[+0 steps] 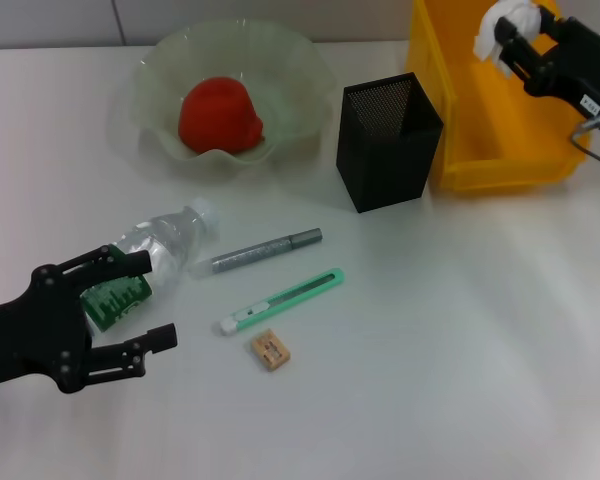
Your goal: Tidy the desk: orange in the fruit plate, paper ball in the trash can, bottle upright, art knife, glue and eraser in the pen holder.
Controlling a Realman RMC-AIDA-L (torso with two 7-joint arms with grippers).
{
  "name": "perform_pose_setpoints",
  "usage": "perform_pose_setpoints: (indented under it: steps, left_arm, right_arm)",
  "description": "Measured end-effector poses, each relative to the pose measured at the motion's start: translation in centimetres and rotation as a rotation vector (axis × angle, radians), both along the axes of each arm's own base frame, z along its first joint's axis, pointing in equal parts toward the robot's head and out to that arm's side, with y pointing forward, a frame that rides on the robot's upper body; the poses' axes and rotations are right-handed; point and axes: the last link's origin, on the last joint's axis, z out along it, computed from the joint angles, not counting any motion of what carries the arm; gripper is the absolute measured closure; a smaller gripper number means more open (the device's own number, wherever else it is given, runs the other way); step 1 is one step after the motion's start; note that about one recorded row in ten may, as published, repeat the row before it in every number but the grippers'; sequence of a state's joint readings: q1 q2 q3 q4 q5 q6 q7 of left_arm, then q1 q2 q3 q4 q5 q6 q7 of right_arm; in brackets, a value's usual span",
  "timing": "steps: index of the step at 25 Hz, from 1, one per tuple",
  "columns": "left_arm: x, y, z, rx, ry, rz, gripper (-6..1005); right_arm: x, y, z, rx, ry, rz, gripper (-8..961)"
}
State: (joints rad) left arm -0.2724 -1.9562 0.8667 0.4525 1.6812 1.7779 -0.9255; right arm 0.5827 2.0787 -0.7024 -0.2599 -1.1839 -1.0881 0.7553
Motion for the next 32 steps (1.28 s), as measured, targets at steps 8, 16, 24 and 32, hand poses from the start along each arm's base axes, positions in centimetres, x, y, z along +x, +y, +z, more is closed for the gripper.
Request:
perform_pose_setpoints:
  steps: [8,16,24,32]
  left_arm:
    - [-0.01,0.0,0.06,0.001,0.001,-0.002,261]
    - [-0.09,-0.09,0.08,0.0,0.001,0.001,264]
    - [-0.03,-0.01,0.1,0.002,0.003,-0.003,267]
    - [0.12,0.15,0.04,0.001,0.001,-0.008,269]
  right_arm:
    - [0.07,0.04,-0.12,-0.007,0.008,-0.012,454]
    - [0.07,-0.17,-0.11,-0.006,0.016,-0.007,435]
    - [0.07,-0.17,-0.08,-0.004,0.018,-0.007,191]
    - [0.11,-0.14,0.14,0.005,0.022,-0.008,144]
